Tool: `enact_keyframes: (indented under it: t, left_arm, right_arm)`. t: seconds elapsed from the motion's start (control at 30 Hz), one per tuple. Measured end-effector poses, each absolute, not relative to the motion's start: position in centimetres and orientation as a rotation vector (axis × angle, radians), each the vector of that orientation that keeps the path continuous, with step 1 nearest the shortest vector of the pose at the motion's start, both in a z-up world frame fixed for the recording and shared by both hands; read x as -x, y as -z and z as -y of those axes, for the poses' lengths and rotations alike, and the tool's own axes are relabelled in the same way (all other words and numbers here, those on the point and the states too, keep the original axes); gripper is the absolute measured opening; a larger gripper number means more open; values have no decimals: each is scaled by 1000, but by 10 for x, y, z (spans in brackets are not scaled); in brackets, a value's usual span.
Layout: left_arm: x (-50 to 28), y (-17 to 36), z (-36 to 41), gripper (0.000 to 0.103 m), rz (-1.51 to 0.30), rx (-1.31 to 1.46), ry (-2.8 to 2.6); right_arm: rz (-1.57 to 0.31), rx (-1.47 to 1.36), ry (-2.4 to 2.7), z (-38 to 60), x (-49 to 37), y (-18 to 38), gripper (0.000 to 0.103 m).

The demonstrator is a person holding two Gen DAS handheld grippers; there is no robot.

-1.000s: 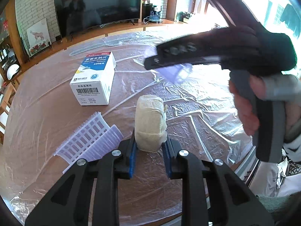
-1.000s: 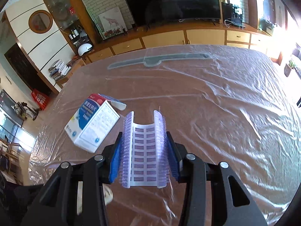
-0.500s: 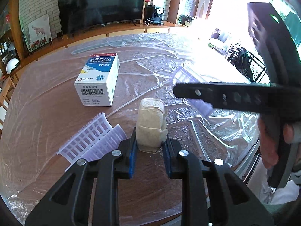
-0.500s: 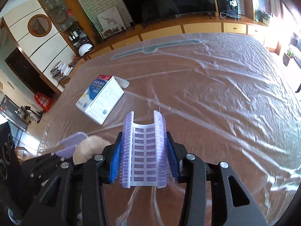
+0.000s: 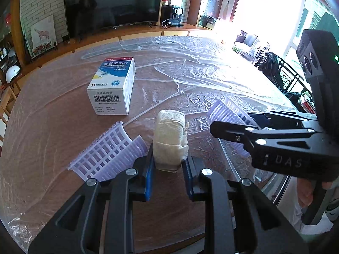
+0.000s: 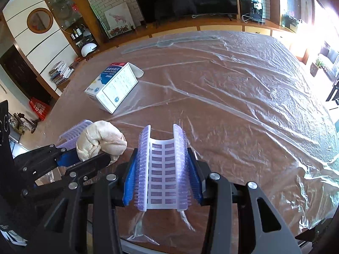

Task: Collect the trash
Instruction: 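Lift the cloth roll and hair roller off the table with both tools, then carry the held cloth roll and hair roller over the black trash bin with both tools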

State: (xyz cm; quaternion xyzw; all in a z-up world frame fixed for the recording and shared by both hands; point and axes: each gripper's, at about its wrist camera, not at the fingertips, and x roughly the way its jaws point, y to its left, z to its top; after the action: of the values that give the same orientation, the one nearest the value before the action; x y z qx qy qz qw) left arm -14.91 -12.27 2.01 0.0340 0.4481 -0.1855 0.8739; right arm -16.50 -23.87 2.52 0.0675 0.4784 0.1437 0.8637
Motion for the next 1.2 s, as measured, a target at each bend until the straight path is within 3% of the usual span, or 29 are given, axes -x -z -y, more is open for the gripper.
enact_keyframes:
  t: [1.2]
  left_arm:
    - [171,-33,127,24,-892,-78,411]
  right_arm:
    - [-940,-187,-288,245,193,-39,42]
